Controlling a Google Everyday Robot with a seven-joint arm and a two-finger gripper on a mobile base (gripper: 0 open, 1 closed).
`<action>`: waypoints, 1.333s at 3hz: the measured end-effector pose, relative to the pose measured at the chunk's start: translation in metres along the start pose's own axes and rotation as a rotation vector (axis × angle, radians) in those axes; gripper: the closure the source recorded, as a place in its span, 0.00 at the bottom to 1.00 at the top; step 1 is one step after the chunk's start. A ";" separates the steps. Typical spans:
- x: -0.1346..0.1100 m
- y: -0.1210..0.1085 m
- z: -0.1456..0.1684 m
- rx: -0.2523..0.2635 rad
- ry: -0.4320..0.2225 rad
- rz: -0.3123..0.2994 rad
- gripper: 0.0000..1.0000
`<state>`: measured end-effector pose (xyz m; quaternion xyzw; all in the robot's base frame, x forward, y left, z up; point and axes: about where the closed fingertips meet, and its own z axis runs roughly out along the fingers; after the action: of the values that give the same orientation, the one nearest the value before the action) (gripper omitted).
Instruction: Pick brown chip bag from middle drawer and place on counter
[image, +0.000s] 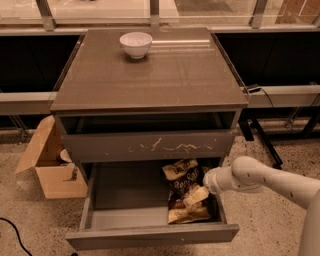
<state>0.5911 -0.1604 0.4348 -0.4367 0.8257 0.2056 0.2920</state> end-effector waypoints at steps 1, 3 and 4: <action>0.009 -0.002 0.011 -0.014 0.004 0.028 0.00; 0.018 -0.010 0.029 -0.027 0.005 0.071 0.00; 0.022 -0.015 0.039 -0.026 0.007 0.099 0.21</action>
Offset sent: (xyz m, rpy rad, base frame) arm 0.0087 -0.0038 -0.0322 0.0236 0.0597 -0.0365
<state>0.6054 -0.1580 0.3900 -0.3999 0.8444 0.2292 0.2728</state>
